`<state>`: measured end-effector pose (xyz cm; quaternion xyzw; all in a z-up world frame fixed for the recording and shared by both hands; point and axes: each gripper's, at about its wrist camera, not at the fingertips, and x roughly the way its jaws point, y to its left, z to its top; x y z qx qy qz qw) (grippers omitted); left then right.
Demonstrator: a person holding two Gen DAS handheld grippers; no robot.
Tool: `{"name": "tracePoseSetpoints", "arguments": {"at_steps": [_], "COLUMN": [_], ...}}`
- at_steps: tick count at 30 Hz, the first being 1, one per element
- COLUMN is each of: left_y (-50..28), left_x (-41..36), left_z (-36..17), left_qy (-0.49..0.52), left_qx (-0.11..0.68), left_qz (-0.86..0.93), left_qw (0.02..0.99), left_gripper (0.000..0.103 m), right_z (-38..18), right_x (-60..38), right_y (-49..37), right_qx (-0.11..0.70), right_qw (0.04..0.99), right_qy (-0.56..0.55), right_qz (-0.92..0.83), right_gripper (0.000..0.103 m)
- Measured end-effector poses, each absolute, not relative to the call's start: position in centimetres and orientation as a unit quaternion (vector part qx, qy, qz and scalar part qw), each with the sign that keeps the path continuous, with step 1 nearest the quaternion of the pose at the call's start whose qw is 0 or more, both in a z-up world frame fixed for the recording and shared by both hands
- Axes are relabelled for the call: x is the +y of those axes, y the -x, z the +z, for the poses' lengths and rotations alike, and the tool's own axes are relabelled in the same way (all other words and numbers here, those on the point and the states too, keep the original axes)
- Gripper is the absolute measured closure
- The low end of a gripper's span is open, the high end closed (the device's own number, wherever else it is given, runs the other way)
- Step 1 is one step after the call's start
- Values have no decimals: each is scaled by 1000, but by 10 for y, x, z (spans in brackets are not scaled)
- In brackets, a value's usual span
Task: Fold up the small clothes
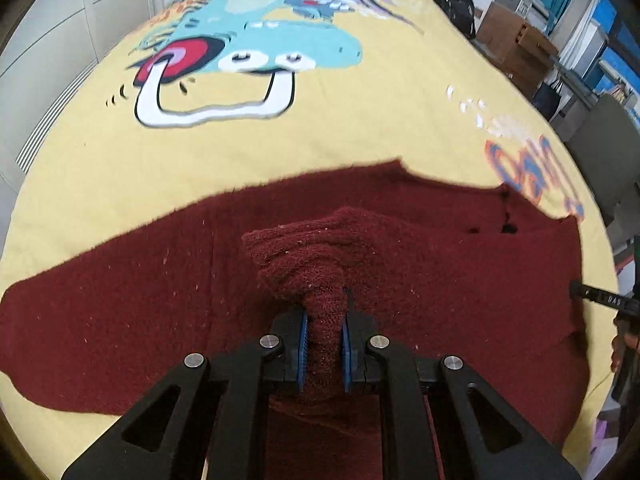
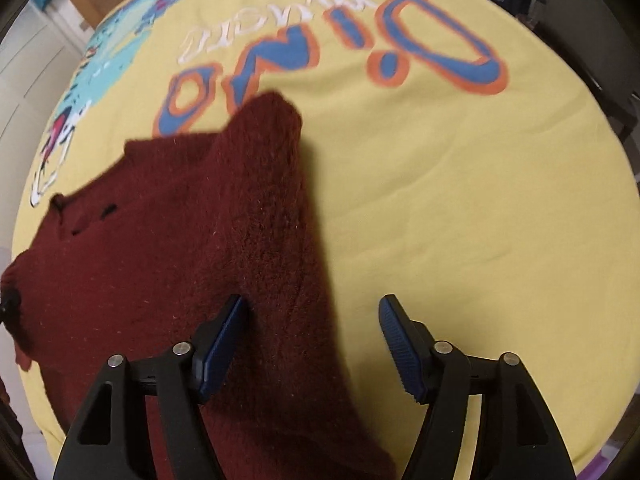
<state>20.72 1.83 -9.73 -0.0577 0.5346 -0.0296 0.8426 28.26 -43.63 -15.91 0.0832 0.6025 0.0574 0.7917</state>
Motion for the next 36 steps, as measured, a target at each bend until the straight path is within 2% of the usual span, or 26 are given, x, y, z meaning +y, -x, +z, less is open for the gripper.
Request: {"name": "tracePoseSetpoints", "arguments": {"at_steps": [1, 3, 6, 11, 14, 15, 16, 17, 18, 20, 22, 24, 28, 30, 36], "left_y": [-204, -200, -197, -194, -192, -191, -190, -189, -186, -181, -174, -169, -161, -157, -161], "left_x": [23, 26, 29, 35, 38, 38, 38, 39, 39, 42, 41, 33, 8, -10, -50], "left_z": [-97, -107, -119, -135, -132, -129, -125, -121, -115, -104, -92, -81, -68, -65, -98], "left_qy": [57, 63, 67, 80, 88, 84, 73, 66, 63, 73, 76, 61, 30, 26, -8], "left_qx": [540, 552, 561, 570, 569, 571, 569, 566, 559, 544, 526, 512, 499, 492, 504], "left_qz": [-28, -26, -26, -19, -17, -14, -6, -2, -1, -1, -1, 0, -11, -27, -62], "left_qw": [839, 831, 824, 818, 817, 817, 819, 822, 827, 836, 847, 857, 866, 870, 861], "left_gripper": [92, 92, 92, 88, 84, 74, 67, 51, 40, 28, 18, 3, 2, 1, 1], "right_z": [-158, -153, -147, -153, -144, -141, -134, -125, -119, -105, -93, -84, -79, -83, -112], "right_x": [-436, -436, -436, -433, -430, -429, -428, -424, -422, -412, -399, -381, -348, -329, -298], "right_y": [-282, -279, -274, -273, -269, -267, -263, -258, -256, -250, -245, -241, -231, -229, -216], "right_qx": [601, 596, 592, 598, 587, 582, 571, 558, 549, 529, 512, 501, 483, 479, 490], "right_qw": [792, 798, 804, 799, 807, 811, 819, 828, 834, 847, 857, 862, 870, 871, 861], "right_qy": [-84, -72, -52, -51, -53, -51, -47, -42, -39, -34, -25, -19, 3, 18, 41], "right_qz": [58, 46, 26, 30, 36, 35, 35, 36, 37, 45, 59, 78, 102, 111, 127], "right_gripper": [82, 84, 88, 88, 78, 70, 66, 56, 41, 24, 23, 20, 11, 1, 1]}}
